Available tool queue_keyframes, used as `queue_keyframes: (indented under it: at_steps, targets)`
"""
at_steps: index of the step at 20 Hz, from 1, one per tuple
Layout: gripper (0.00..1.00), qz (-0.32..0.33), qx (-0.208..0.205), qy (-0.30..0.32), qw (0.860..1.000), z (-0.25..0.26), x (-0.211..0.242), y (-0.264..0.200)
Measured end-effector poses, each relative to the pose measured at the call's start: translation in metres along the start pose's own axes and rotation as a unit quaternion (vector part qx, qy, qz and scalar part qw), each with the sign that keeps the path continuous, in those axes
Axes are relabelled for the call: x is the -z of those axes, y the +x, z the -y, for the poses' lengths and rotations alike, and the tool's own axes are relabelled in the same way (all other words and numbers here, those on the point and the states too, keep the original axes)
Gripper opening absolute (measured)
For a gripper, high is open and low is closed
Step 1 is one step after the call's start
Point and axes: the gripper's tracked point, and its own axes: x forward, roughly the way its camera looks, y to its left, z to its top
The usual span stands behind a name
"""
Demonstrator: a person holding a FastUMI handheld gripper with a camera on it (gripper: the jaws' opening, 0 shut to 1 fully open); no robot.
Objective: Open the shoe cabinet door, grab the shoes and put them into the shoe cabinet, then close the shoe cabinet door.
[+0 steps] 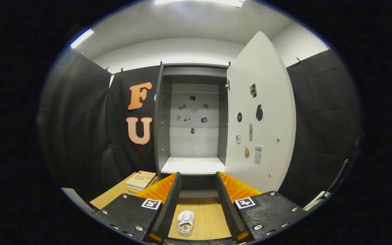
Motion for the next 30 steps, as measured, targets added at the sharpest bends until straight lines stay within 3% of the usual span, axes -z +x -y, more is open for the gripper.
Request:
queue_keyframes:
  at_steps: [11,20,25,30]
  targets:
    - [0.64,-0.171,-0.03,0.022,0.984,-0.069,0.203,0.044]
    - [0.65,-0.294,-0.031,0.016,0.955,-0.086,0.35,0.078]
    - [0.65,-0.343,-0.021,0.04,0.938,-0.086,0.408,0.098]
    - [0.61,-0.371,-0.011,0.036,0.928,-0.083,0.44,0.116]
